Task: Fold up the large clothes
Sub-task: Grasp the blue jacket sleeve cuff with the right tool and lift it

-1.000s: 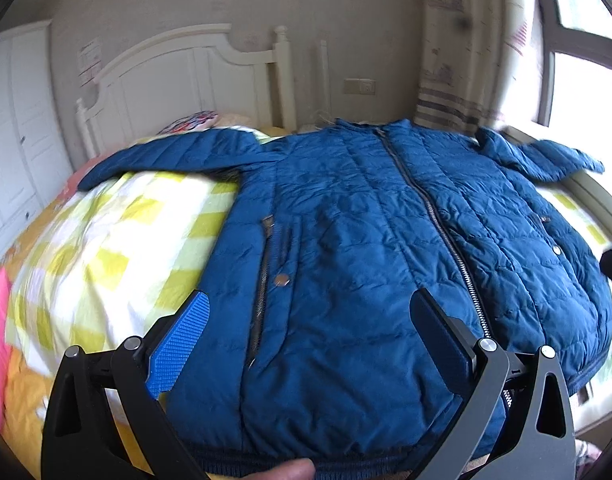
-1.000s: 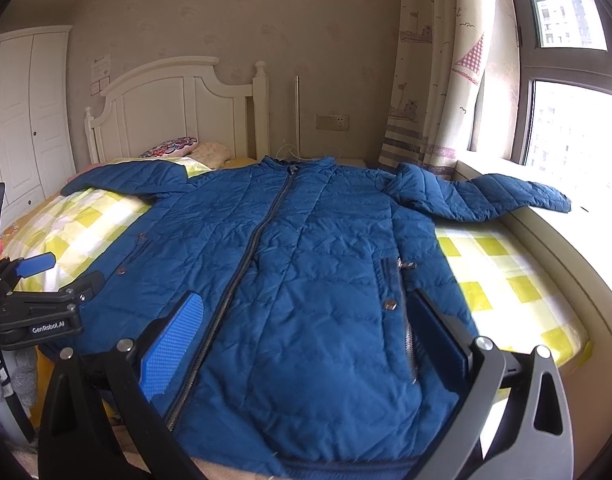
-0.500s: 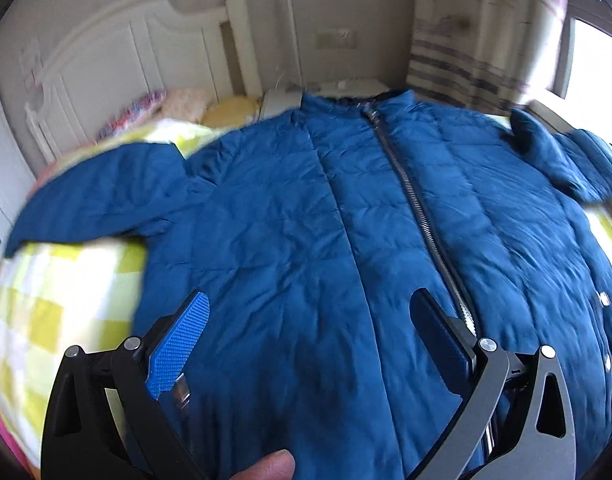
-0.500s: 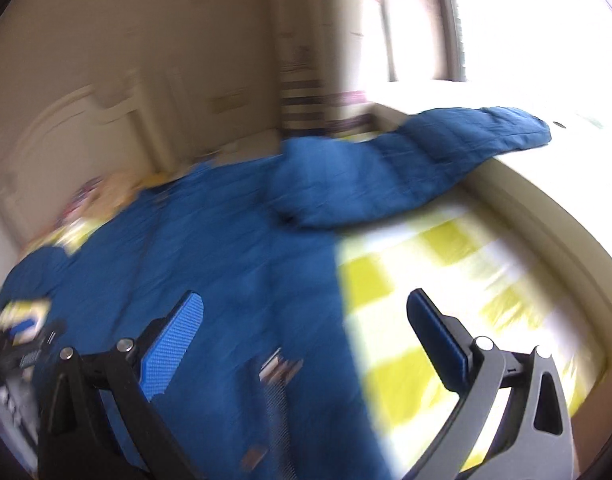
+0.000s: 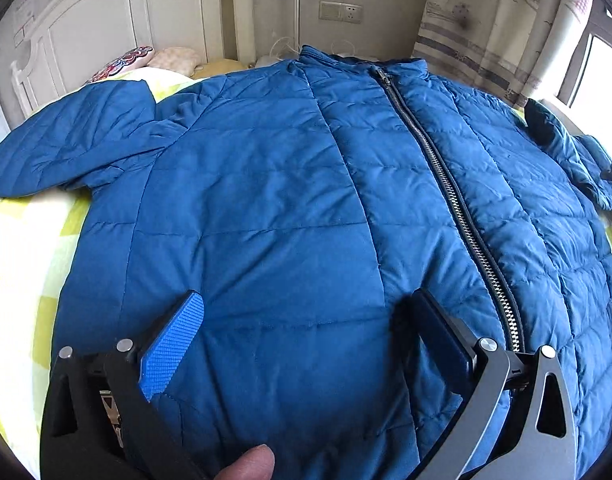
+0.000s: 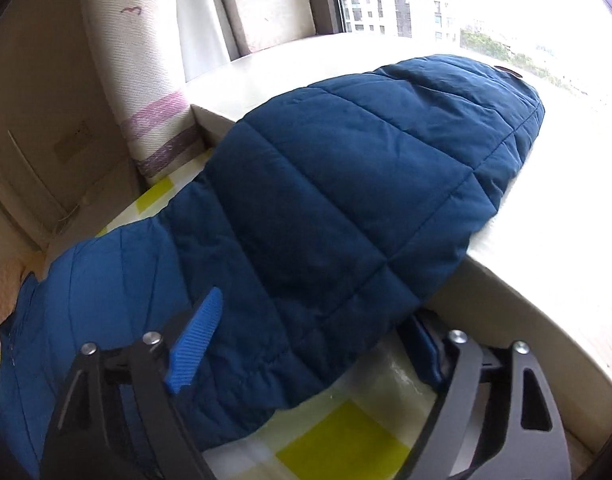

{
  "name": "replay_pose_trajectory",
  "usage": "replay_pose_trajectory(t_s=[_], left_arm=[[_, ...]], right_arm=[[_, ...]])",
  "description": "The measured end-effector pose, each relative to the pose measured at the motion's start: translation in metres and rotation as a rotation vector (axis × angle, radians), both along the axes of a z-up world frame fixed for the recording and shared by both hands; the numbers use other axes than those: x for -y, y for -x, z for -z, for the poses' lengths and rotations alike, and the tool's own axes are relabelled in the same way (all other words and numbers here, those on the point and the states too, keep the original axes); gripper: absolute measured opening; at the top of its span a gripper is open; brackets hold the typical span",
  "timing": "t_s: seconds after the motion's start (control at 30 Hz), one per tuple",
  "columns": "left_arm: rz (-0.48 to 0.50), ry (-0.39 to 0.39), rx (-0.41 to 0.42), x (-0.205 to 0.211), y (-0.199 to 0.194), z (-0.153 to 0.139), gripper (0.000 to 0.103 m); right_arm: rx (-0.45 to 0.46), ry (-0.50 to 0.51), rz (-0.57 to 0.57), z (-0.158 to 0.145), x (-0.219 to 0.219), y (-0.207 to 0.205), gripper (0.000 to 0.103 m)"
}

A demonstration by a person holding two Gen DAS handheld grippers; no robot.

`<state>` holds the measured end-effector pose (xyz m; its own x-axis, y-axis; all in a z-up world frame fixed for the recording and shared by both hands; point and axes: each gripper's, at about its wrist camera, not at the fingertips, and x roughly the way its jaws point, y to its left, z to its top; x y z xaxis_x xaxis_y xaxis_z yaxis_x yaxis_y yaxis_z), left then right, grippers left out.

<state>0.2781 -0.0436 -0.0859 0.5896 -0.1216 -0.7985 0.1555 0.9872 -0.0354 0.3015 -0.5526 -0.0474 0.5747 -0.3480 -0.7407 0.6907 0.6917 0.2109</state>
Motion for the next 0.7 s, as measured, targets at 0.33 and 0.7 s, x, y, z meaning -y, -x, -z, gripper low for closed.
replay_pose_trajectory(t_s=[0.33, 0.7], left_arm=[[0.000, 0.004, 0.000, -0.002, 0.001, -0.001, 0.099], [0.000, 0.015, 0.003, -0.004, 0.002, -0.002, 0.099]], right_arm=[[0.151, 0.446, -0.341, -0.088, -0.146, -0.035, 0.011], [-0.134, 0.362, -0.976, 0.028, -0.337, -0.057, 0.060]])
